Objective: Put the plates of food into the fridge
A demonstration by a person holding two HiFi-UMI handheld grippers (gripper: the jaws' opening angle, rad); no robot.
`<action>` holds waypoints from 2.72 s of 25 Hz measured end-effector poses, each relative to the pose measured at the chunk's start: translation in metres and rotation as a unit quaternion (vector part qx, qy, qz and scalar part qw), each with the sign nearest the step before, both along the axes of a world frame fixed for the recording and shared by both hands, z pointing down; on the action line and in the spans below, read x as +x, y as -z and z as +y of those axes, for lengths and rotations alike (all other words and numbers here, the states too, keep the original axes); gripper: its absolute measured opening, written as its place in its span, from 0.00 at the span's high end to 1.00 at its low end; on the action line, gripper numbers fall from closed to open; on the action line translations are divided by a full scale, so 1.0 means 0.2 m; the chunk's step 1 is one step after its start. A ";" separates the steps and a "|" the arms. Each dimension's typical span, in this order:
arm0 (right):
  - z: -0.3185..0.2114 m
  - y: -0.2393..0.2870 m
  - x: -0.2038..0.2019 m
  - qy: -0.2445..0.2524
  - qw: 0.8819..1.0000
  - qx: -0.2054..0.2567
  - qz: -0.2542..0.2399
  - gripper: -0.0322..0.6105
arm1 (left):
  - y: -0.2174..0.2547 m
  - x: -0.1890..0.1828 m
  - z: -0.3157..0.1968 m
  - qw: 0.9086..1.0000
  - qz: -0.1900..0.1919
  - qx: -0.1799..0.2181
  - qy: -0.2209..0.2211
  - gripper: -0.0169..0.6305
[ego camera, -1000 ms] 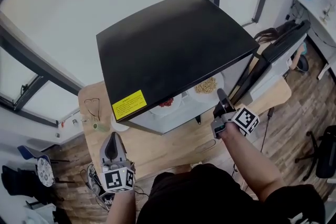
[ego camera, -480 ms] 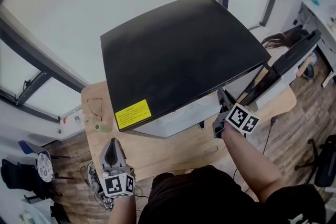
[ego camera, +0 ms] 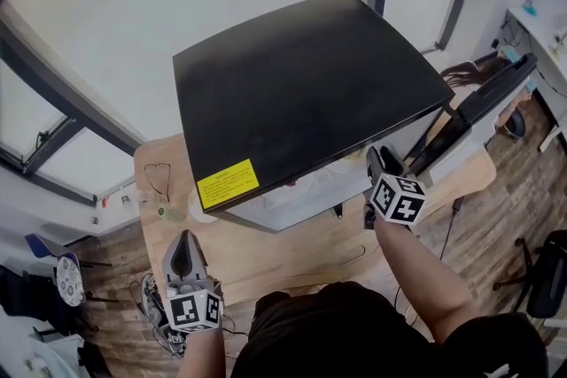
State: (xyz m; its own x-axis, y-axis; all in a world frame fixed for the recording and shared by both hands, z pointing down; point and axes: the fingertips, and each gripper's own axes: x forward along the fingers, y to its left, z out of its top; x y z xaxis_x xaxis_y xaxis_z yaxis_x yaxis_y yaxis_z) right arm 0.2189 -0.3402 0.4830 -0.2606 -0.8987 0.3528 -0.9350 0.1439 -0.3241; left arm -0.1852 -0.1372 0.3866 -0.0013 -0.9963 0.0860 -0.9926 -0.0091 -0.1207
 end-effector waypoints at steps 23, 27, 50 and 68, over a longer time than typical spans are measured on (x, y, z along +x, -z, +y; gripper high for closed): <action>0.95 -0.13 -0.80 0.134 0.986 0.011 -0.102 0.76 | -0.05 -0.78 0.88 0.998 0.000 0.000 0.061 0.97; 1.17 -0.25 -1.14 0.218 0.968 -0.019 -0.119 0.76 | -0.13 -0.94 1.06 0.997 0.005 -0.006 0.075 0.97; 2.24 -1.23 -2.21 0.261 0.885 -0.291 -0.254 0.71 | -0.41 -1.40 1.60 0.994 -0.014 -0.086 0.073 0.97; 2.20 -1.18 -2.28 0.235 0.846 -0.308 -0.366 0.90 | -0.46 -1.36 1.53 0.994 -0.010 -0.090 0.055 0.97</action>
State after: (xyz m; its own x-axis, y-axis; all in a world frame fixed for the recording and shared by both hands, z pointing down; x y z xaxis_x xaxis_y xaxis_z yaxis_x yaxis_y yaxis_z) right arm -0.2377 0.0995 0.7199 -0.8893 -0.3397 0.3062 -0.3380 0.0370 -0.9404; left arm -0.4573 0.1681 0.4780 -0.1121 -0.9587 0.2614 -0.9864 0.0756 -0.1457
